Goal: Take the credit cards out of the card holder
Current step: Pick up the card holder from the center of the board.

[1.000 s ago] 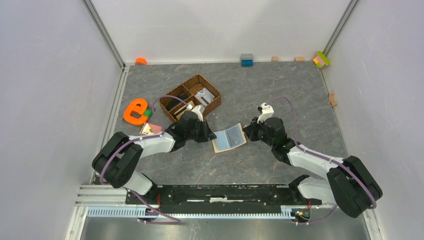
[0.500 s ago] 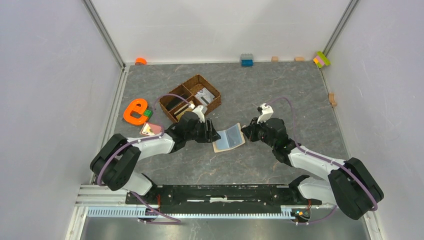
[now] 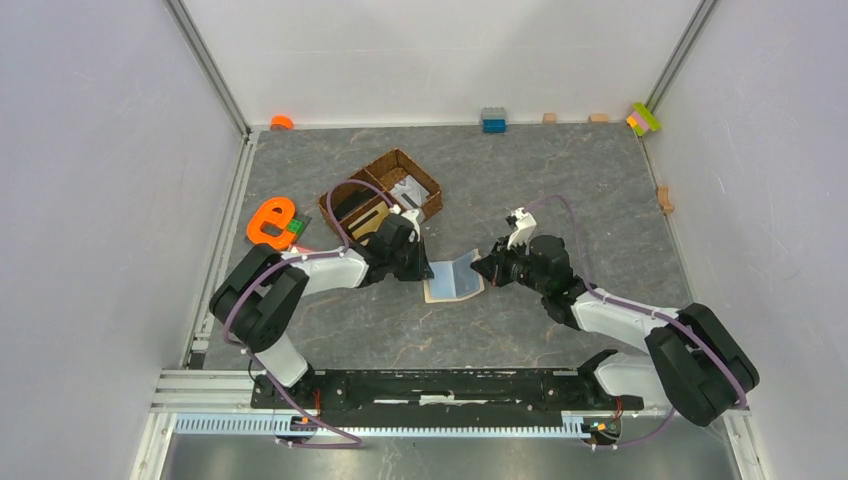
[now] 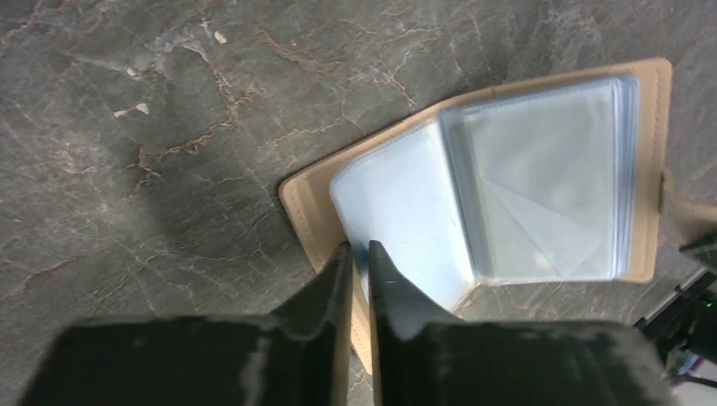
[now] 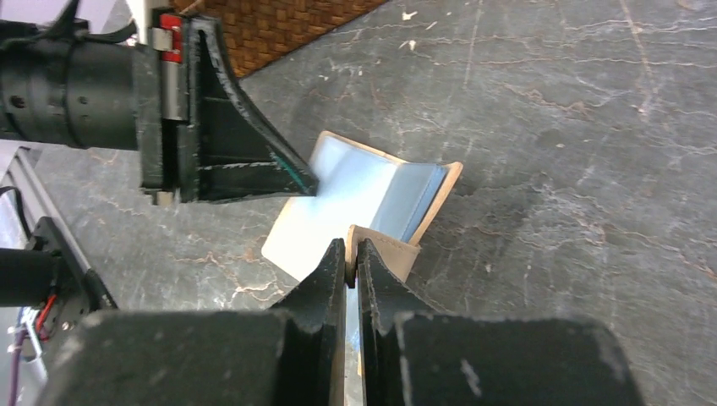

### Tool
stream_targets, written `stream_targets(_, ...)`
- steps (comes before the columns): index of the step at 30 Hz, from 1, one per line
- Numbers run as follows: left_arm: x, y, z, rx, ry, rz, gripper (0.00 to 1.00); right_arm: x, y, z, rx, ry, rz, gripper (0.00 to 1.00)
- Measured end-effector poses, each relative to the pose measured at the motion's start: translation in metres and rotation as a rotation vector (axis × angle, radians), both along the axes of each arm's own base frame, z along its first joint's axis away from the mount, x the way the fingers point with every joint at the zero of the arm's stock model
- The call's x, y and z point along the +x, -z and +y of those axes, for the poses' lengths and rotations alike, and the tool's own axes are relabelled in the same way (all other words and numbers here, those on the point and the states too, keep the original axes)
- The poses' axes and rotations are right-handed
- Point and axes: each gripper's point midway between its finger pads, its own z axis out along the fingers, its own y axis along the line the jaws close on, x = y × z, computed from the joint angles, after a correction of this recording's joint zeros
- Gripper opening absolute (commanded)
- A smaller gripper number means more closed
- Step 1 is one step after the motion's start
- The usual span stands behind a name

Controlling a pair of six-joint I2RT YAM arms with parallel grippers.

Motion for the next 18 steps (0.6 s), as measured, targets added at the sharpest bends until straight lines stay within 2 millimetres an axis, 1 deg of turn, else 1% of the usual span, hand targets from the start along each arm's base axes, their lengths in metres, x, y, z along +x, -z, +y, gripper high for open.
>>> stream_targets(1,0.000,0.002,0.000,0.005,0.001,0.003,0.04,-0.001,-0.002,0.003,0.013,-0.011,0.000,0.06)
stream_targets(2,0.000,0.003,0.000,0.009,0.001,0.007,0.02,-0.001,-0.002,0.004,0.018,-0.016,0.001,0.07)
stream_targets(4,0.001,0.004,-0.001,0.013,0.003,0.011,0.02,-0.001,-0.003,0.004,0.025,-0.014,0.004,0.11)
stream_targets(6,0.002,0.004,-0.002,0.012,0.005,0.011,0.02,-0.001,-0.001,0.003,0.019,-0.006,0.008,0.23)
stream_targets(8,0.002,0.004,-0.002,0.016,0.004,0.016,0.02,0.001,0.002,-0.001,0.003,0.017,0.015,0.42)
stream_targets(13,0.005,0.005,-0.004,0.017,0.005,0.019,0.02,0.006,0.002,-0.015,-0.034,0.094,0.010,0.79)
stream_targets(15,0.006,0.005,-0.006,0.015,0.008,0.020,0.02,0.009,0.002,-0.021,-0.055,0.127,0.005,0.90)
stream_targets(17,0.006,0.005,-0.006,0.012,0.009,0.024,0.02,0.010,0.007,-0.029,-0.085,0.163,0.018,0.95)
stream_targets(18,0.006,0.006,-0.005,0.012,0.008,0.026,0.02,0.010,0.010,-0.033,-0.100,0.180,0.027,0.96)
